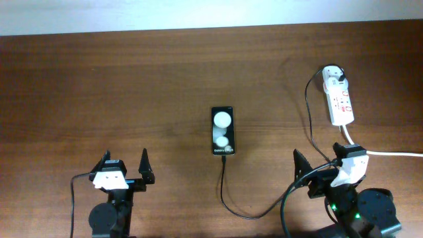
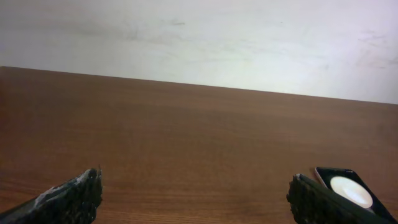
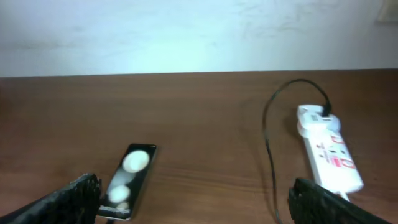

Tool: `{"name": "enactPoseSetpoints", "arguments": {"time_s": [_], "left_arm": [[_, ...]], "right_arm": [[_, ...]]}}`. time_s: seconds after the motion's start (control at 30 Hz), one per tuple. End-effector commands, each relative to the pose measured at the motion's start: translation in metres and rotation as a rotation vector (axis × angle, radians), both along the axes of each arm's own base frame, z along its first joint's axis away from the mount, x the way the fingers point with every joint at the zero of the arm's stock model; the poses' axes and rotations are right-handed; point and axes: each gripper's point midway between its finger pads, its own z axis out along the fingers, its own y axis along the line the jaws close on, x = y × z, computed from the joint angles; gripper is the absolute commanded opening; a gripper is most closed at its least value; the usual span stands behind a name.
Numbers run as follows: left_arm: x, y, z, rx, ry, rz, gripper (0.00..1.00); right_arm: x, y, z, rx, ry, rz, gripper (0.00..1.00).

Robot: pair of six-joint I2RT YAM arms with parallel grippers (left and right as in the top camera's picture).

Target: Plug charger to phone and switch on socket

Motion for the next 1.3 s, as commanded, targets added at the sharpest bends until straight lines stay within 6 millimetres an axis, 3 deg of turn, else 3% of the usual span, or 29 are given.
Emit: {"name": "enactPoseSetpoints", "arguments": {"time_s": [0.0,0.1,0.23,0.57,1.27], "left_arm": [[0.0,-0.001,-0.002,0.015,0.004,-0.01,0.99],[0.0,-0.001,-0.002,0.015,0.004,-0.01,0.99],[0.0,-0.001,-0.002,0.015,0.004,-0.01,0.99],[0.0,-0.001,-0.002,0.015,0.004,-0.01,0.99],[0.0,-0.001,-0.002,0.015,0.004,-0.01,0.99]], "right_arm": [[0.0,-0.014,0.0,-0.039,-0.063,-0.051,0.99],[0.008,0.005,0.002,-0.102,-0.246,0.071,0.99],[0.023,0.012,-0.025,-0.087,-0.332,0.092,0.99],[0.035,0.013,-0.095,-0.099,-0.227,0.094,0.99],[0.036,0.008,-0.097,-0.104,-0.22,0.066,0.99]]}}
